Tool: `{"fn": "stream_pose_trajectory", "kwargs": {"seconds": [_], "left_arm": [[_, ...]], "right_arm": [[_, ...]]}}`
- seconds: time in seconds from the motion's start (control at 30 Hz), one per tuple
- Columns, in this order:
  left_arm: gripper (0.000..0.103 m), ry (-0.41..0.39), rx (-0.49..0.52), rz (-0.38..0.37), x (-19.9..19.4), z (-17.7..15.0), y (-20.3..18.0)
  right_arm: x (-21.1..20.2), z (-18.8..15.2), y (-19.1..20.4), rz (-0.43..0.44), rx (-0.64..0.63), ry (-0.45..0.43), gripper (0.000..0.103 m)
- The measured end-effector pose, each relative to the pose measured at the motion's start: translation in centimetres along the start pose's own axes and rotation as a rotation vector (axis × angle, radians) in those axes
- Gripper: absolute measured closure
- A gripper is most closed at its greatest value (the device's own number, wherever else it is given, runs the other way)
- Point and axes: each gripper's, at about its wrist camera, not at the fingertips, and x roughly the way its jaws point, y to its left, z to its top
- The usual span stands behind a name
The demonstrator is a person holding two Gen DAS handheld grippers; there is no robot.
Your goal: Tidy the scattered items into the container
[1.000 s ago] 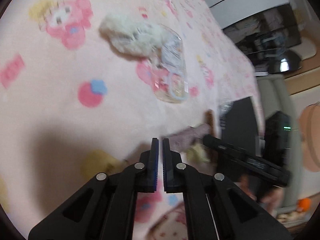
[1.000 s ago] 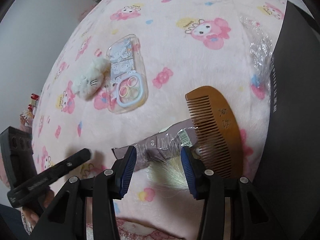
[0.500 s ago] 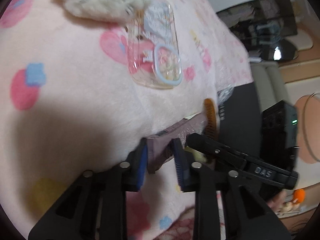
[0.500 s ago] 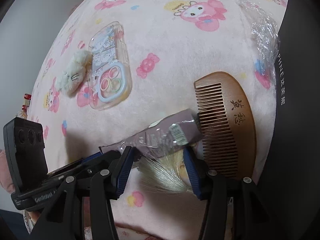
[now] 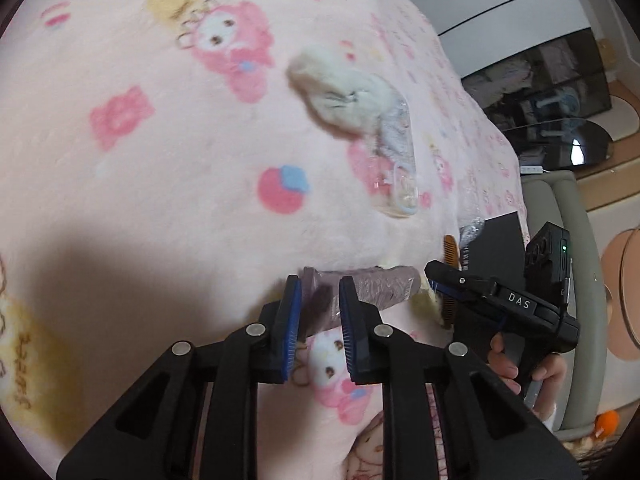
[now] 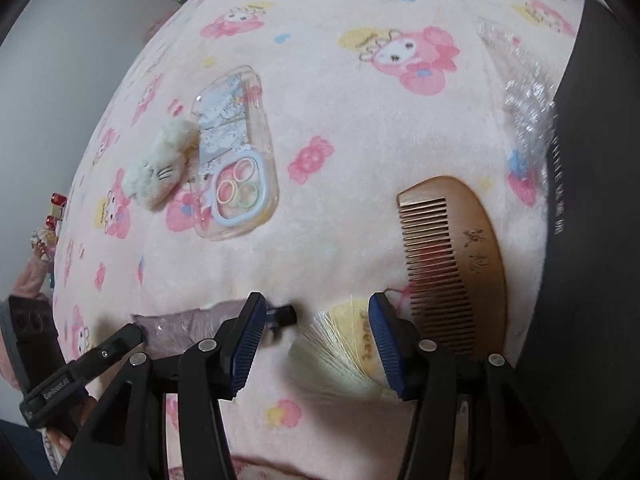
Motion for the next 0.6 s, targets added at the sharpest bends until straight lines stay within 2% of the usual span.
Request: {"fn": "stream_pose_trajectory", "kwargs": {"seconds": [0.03, 0.1, 0.17, 0.4, 0.43, 0.5, 0.57, 0.6], "left_arm": [[0.078, -0.002, -0.003, -0.007, 0.2, -0.1, -0.1], [0.067, -0.003, -0.004, -0.027, 0.5, -0.4, -0.2], [0.06, -0.01, 0.006, -0.015, 1.1, -0.6, -0.7], [0.06, 0.003, -0.024, 0.006, 2.3, 0.2, -0.3], [0.06, 0.0, -0.038, -0.007, 2.1, 0.2, 0.0], [0.06, -0.01, -0.035, -0.021, 1.7, 0.0, 0.2], [0.06, -0.013, -0.028, -0.025, 1.3, -0.3, 0.3], [0.06, -0.01, -0.031, -0.029, 1.3, -0.4, 0.3]], "right_arm": [[0.4, 0.1, 0.2, 0.004, -0.01, 0.013, 0.054], [0.8, 0.4, 0.7, -0.01, -0.035, 0.015, 0.054], [0.9, 0.9, 0.9, -0.009, -0.043, 0.015, 0.053], [1.9, 2.2, 2.3, -0.058, -0.141, 0.065, 0.053], [1.6, 2.3, 2.0, -0.043, -0.113, 0.06, 0.053], [0.4, 2.3, 1.5, 0.047, -0.054, 0.021, 0.053], [-0.3, 2.2, 1.8, 0.112, -0.063, 0.003, 0.052], [0.0, 2.3, 2.1, 0.122, -0.081, 0.017, 0.049]]}}
